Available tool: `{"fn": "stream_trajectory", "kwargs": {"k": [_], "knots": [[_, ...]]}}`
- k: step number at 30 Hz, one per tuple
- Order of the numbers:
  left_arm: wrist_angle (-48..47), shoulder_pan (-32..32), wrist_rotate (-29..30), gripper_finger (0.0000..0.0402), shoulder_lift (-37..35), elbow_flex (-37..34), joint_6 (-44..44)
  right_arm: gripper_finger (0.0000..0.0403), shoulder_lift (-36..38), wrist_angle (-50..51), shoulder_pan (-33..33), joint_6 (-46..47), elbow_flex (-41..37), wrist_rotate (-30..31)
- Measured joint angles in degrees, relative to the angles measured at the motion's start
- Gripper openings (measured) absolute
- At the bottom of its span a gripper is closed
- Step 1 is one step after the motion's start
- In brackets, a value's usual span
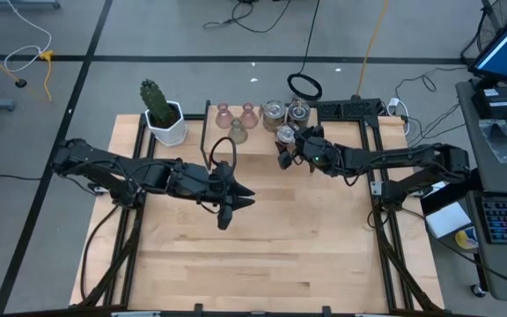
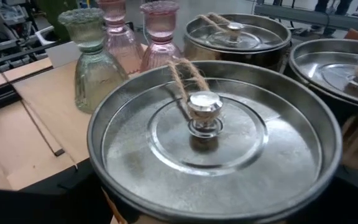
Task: Pick & Place candle stick holders
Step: Put the orange scented candle on the shelf
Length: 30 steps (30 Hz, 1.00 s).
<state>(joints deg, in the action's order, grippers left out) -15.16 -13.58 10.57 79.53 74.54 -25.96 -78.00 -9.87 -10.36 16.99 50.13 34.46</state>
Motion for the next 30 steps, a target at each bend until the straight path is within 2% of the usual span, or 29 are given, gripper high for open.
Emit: {"fn": "stream_trajectory", "kwargs": {"k": [25, 30], "knots": [[0.0, 0.0, 0.0, 0.012, 0.0, 0.0, 0.2, 0.037, 0.0, -2.1, -0.9, 6.6, 0.0, -0.3], [0.0, 0.0, 0.0, 0.012, 0.0, 0.0, 0.2, 0.037, -1.2, -2.3, -1.2, 6.8, 0.1, -2.9]]}}
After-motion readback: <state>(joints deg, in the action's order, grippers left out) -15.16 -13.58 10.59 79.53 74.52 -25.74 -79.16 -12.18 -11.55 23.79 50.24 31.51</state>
